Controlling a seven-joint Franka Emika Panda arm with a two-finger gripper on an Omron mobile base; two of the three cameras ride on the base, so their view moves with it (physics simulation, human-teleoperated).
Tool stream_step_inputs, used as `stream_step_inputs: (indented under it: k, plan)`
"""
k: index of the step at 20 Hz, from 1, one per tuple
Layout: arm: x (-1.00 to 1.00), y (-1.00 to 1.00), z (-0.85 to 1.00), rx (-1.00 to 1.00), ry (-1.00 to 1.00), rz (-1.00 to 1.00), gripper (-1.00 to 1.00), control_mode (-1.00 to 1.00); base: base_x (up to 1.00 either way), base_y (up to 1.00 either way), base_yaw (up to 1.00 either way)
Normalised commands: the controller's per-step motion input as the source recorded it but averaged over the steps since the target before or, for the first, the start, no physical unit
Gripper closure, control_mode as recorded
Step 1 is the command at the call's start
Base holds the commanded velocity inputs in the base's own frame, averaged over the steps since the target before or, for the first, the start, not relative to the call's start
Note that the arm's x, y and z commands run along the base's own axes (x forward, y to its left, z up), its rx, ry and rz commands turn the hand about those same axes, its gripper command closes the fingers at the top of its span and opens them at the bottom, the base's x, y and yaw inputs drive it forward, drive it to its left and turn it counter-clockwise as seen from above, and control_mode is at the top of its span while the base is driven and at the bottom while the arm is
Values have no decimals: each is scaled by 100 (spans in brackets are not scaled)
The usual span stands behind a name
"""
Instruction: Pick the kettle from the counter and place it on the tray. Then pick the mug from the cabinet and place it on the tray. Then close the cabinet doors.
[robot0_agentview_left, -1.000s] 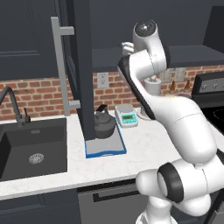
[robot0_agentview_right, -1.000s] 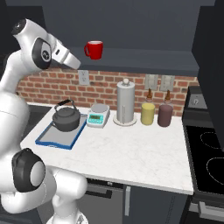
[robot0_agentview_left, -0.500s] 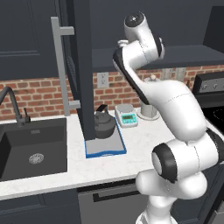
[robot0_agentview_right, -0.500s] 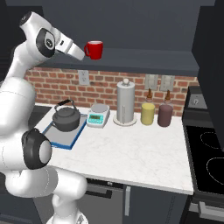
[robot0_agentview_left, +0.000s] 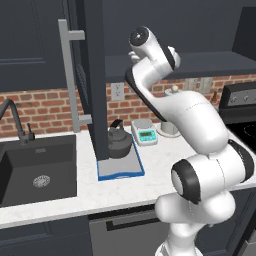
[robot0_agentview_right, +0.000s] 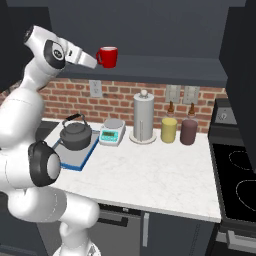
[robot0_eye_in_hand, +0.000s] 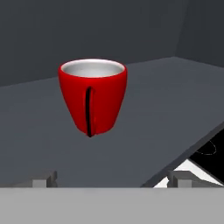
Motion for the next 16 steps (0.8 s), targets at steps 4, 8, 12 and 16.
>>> stream_step_inputs:
  k: [4, 8, 12, 16]
  plan:
    - [31, -6, 5, 0, 0, 0, -100, -100, 0, 0, 0]
    - [21, -13, 15, 0, 0, 0, -100, -100, 0, 0, 0]
    - [18, -10, 13, 0, 0, 0, -100, -100, 0, 0, 0]
    - [15, -4, 8, 0, 0, 0, -100, -100, 0, 0, 0]
